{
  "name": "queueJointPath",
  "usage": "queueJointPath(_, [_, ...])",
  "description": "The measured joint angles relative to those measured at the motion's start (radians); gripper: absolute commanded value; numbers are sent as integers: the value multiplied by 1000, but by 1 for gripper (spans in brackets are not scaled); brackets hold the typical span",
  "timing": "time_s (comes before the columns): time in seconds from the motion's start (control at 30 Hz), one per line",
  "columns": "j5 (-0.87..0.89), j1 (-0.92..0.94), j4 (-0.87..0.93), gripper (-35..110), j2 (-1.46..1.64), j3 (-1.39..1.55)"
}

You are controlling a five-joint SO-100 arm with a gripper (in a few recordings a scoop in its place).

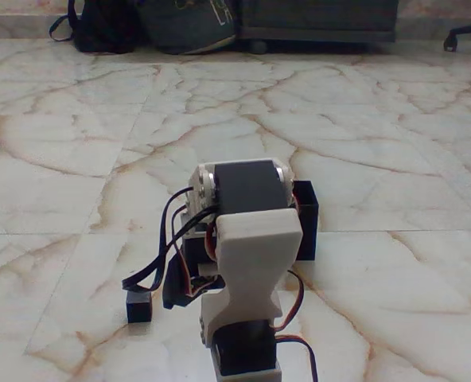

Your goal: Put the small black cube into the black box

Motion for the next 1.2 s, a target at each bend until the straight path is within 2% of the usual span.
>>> queueJointPath(0.17, [103, -78, -52, 10, -235, -201])
queueJointPath(0.47, [396, -204, -100, 11, -755, -644])
queueJointPath(0.67, [459, -222, -149, 11, -980, -861])
queueJointPath(0.77, [581, -215, -166, 10, -1077, -966])
queueJointPath(1.2, [598, -215, -160, 9, -1233, -1046])
